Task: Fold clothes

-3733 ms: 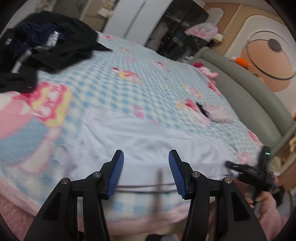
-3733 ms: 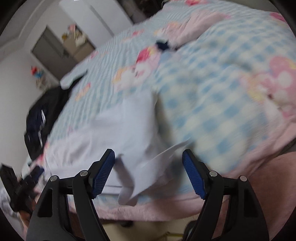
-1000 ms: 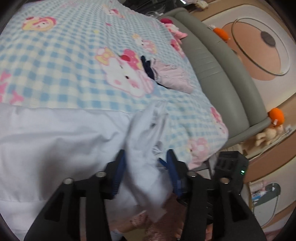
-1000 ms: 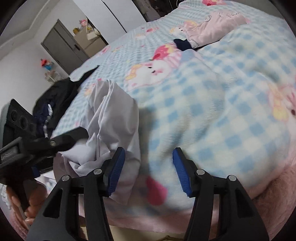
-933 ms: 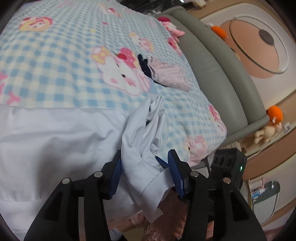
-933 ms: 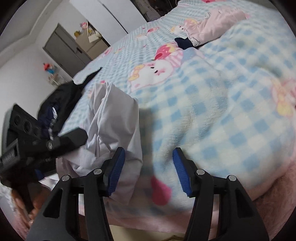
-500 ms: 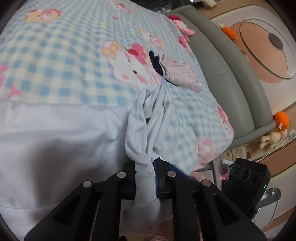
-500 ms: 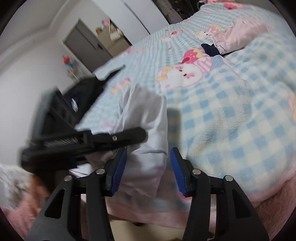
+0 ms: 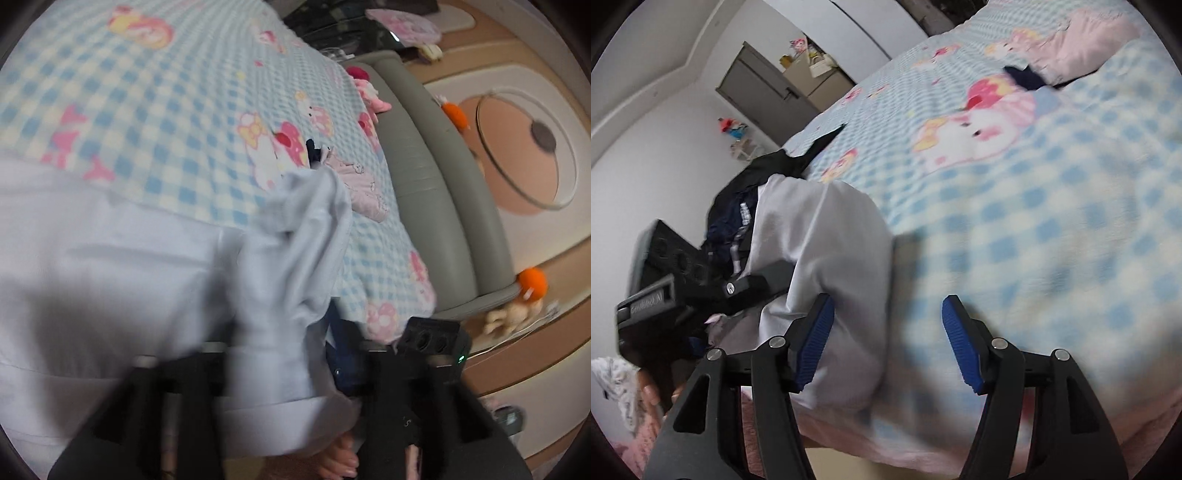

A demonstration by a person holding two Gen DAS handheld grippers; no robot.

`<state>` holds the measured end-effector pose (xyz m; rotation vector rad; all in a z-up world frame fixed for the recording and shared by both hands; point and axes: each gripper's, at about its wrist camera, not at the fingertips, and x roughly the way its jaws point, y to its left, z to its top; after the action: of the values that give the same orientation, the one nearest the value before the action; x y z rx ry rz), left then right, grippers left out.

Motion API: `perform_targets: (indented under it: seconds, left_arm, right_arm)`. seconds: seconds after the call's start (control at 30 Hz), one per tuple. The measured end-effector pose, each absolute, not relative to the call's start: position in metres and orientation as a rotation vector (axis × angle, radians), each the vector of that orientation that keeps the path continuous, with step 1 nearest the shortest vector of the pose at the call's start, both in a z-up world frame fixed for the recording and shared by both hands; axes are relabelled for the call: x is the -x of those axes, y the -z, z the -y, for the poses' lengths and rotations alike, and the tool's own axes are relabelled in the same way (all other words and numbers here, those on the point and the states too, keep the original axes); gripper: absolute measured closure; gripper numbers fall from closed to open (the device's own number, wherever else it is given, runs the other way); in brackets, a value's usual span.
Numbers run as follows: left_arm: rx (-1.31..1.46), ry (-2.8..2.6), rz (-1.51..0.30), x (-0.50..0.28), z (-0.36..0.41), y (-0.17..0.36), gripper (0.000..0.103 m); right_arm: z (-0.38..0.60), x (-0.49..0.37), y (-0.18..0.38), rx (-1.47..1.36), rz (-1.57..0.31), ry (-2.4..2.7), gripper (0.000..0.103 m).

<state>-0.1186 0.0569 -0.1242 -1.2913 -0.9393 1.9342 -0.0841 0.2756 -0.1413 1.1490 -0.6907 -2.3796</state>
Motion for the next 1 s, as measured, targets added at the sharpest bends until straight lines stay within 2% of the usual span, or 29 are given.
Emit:
perform_targets:
  seconds: [0.03, 0.1, 0.2, 0.33, 0.4, 0.53, 0.63, 0.73, 0.9, 1.0]
  left_arm:
    - [1.297, -1.943, 0.923, 0.118, -0.058, 0.124, 0.060]
    - [1.312, -1.997, 0.843, 0.118, -0.062, 0.119, 0.078]
    - [1.303, -1.918, 0.962, 0.123, -0.054, 0.115, 0.086]
    - [1.309, -1.894, 1.003, 0.134, -0.051, 0.101, 0.086]
    - [1.339, -1.898, 0.965, 0.139, -0.057, 0.097, 0.086]
    - [1.358, -1.912, 0.955, 0.142, -0.063, 0.097, 0.087]
    - [1.330, -1.938, 1.011, 0.136, -0.049, 0.097, 0.089]
    - [1.285, -1.972, 1.072, 0.126, -0.015, 0.097, 0.089]
    - [1.235, -2.046, 1.134, 0.113, 0.046, 0.093, 0.089]
    - [1.228, -2.102, 1.139, 0.108, 0.080, 0.090, 0.089]
  right_arm:
    - [-0.271, 0.085, 0.142, -1.144, 0.678, 2.371, 0.040]
    - [-0.262, 0.082, 0.140, -1.134, 0.634, 2.378, 0.040]
    - [-0.263, 0.079, 0.138, -1.113, 0.654, 2.389, 0.038]
    - [-0.272, 0.063, 0.123, -1.065, 0.680, 2.383, 0.034]
    - [-0.275, 0.054, 0.114, -1.040, 0.683, 2.380, 0.022]
    - [-0.245, 0.035, 0.111, -1.079, 0.382, 2.366, 0.022]
    - [-0.228, 0.034, 0.124, -1.143, 0.257, 2.386, 0.022]
    - [-0.233, 0.032, 0.123, -1.128, 0.297, 2.346, 0.022]
    - [-0.256, 0.034, 0.107, -1.016, 0.490, 2.306, 0.020]
    - [-0.240, 0.054, 0.100, -1.036, 0.455, 2.330, 0.020]
